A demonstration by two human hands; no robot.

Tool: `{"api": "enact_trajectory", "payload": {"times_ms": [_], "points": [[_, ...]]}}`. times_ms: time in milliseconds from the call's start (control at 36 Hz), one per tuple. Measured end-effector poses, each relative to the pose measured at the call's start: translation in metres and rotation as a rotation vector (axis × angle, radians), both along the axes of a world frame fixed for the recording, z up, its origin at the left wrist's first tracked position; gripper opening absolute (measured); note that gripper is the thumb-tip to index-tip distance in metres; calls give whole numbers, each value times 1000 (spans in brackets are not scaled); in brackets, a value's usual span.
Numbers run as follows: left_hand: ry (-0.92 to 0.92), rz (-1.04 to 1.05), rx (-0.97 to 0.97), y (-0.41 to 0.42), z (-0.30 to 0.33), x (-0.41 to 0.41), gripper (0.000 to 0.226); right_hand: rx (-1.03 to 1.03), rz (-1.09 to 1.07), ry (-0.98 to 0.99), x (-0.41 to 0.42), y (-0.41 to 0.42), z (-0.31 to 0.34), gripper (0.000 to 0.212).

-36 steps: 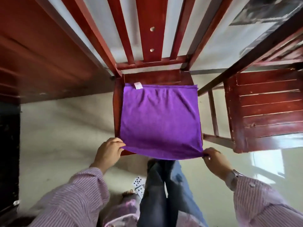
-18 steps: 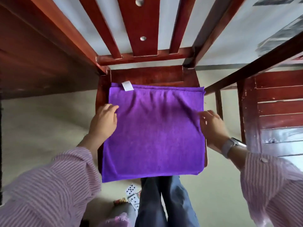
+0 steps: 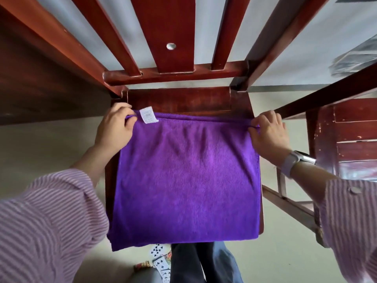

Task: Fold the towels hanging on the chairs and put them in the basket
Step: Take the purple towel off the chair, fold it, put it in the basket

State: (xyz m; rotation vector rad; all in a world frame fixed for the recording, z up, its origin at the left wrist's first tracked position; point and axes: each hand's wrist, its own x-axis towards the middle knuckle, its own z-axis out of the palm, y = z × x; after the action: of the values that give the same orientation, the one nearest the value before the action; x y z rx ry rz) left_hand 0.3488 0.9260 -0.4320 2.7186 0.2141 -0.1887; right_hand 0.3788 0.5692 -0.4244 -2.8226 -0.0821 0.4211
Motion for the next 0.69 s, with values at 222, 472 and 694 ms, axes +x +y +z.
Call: {"api": "enact_trajectory", "payload": {"times_ms": [222, 472, 694], "points": [[-21, -182, 30, 5, -1, 4, 7, 172, -70, 15, 9, -5, -5, 12], [154, -165, -1, 6, 10, 21, 11, 201, 2, 1, 10, -11, -1, 11], [220, -219, 11, -1, 43, 9, 10, 239, -44, -51, 2, -16, 21, 9]]}}
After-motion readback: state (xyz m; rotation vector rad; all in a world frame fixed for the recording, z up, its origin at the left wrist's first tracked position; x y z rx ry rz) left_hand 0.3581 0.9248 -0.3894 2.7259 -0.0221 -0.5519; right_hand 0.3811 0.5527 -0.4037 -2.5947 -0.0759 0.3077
